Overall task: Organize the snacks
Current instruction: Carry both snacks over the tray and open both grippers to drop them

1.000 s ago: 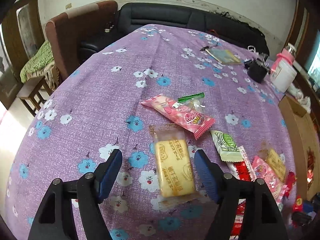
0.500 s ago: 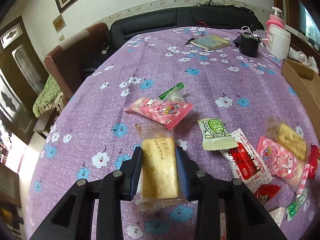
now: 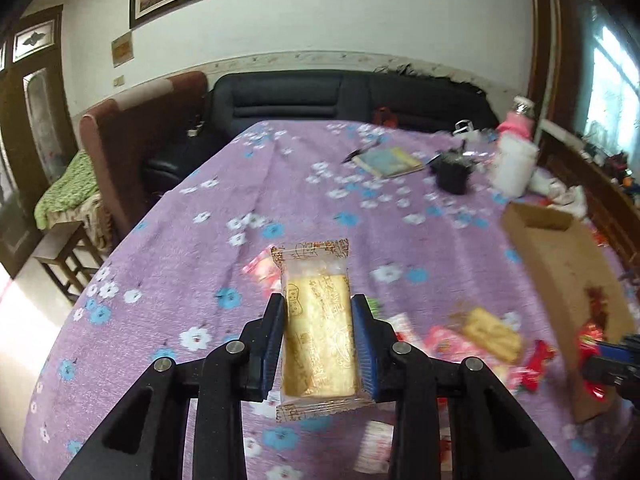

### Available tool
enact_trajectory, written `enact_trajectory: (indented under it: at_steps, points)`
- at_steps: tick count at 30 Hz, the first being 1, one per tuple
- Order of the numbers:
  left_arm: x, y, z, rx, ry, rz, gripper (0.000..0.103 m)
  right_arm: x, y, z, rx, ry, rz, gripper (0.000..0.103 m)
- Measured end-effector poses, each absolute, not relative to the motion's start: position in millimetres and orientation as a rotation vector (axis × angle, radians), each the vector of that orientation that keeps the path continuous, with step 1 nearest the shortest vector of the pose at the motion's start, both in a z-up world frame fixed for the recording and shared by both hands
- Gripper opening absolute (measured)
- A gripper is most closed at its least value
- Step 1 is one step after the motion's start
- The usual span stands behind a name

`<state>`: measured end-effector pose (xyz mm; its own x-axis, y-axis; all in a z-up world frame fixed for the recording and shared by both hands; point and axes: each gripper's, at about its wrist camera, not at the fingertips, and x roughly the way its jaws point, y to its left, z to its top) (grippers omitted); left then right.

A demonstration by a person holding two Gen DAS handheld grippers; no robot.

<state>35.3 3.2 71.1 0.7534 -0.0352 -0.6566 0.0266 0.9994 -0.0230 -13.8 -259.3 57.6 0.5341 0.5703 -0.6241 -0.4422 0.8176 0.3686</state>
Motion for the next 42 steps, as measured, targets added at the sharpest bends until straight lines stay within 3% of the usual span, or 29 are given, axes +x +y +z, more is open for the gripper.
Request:
enact_trajectory:
  at_steps: [22, 33, 42]
  points:
    - [21.2, -132.9, 98.2, 0.075, 0.721, -0.264, 0.035, 4.6, -332.7, 66.0, 0.397, 0.772, 0.447, 0.018]
    - [26.8, -233.4, 77.6, 0.1, 0.816, -0.418, 0.035, 12.3, -417.0, 54.8, 0.513, 0.774, 0.148, 0.019]
    - [19.8, -282.2, 45.8, 0.2, 0.821, -0.449, 0.034, 17.0, -416.5, 44.5, 0.463, 0.818, 0.059, 0.019]
